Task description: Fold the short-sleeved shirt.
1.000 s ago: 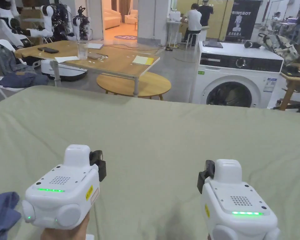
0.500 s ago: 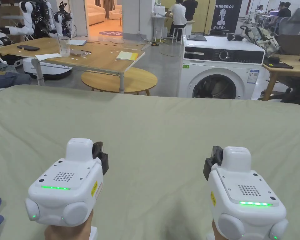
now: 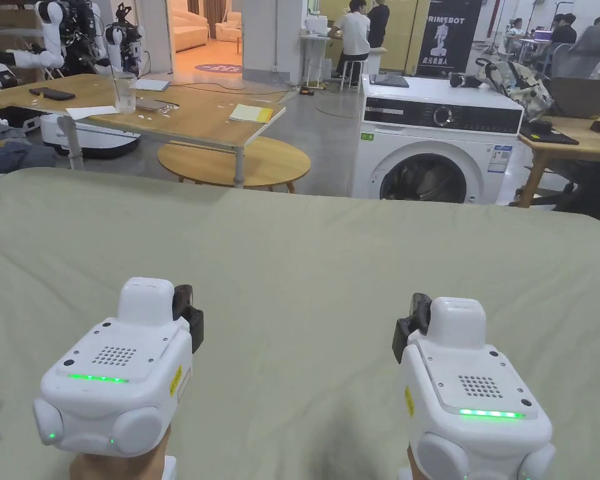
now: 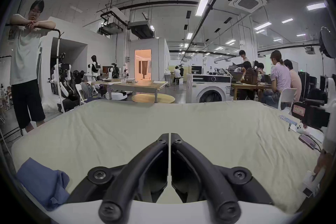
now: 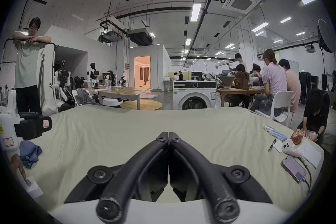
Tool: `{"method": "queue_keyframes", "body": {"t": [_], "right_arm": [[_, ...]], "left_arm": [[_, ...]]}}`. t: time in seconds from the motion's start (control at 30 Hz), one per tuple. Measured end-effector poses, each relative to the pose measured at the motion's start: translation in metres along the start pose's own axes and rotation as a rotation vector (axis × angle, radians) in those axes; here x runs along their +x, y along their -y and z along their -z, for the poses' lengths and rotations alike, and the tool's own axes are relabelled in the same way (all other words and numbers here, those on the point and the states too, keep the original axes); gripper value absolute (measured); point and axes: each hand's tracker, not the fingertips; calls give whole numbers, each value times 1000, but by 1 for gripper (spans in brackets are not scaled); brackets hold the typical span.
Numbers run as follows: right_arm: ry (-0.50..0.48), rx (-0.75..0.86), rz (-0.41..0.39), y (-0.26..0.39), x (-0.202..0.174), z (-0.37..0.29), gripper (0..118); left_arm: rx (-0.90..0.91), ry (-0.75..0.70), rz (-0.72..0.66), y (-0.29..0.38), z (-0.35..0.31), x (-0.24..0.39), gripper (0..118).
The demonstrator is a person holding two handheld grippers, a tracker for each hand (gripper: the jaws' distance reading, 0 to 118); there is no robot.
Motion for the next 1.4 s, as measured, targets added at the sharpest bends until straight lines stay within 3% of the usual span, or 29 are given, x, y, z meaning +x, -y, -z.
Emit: {"method": "queue_keyframes", "body": {"t": [0.1, 0.13, 0.23, 0.3, 0.33, 0.53, 0.63, 0.77, 1.03, 1.13, 1.4], "right_arm": [[0, 9, -8, 0, -1, -1, 1], [4, 12, -10, -1, -2, -1, 15], [7, 16, -12, -1, -3, -1, 31], [7, 11, -14, -2, -3, 0, 61], [15, 12, -18, -2, -3, 0, 70], [53, 17, -4, -4, 1, 2, 75], [56, 17, 4, -5, 4, 2, 89], [67, 12, -1, -7, 4, 2, 89], [-23, -11, 64, -11, 11, 4, 90], [36, -11, 44, -13, 4, 6, 90], [-1, -33, 114, -23, 4, 10, 90]], "left_arm": [[-10, -10, -15, -1, 0, -3, 24], [-11, -11, -21, -2, -1, -5, 34], [-15, -12, -35, -4, -2, -6, 43], [-6, -13, -38, -5, -3, -7, 64], [0, -12, -41, -6, -4, -7, 74], [30, -26, -52, -10, -5, -11, 75], [35, -14, -69, -12, -4, -14, 75], [58, -1, -78, -11, -3, -16, 75], [42, -47, -24, -13, -3, -14, 75], [33, -52, -18, -13, -2, -15, 75], [40, -72, -3, -15, -4, -17, 75]]}}
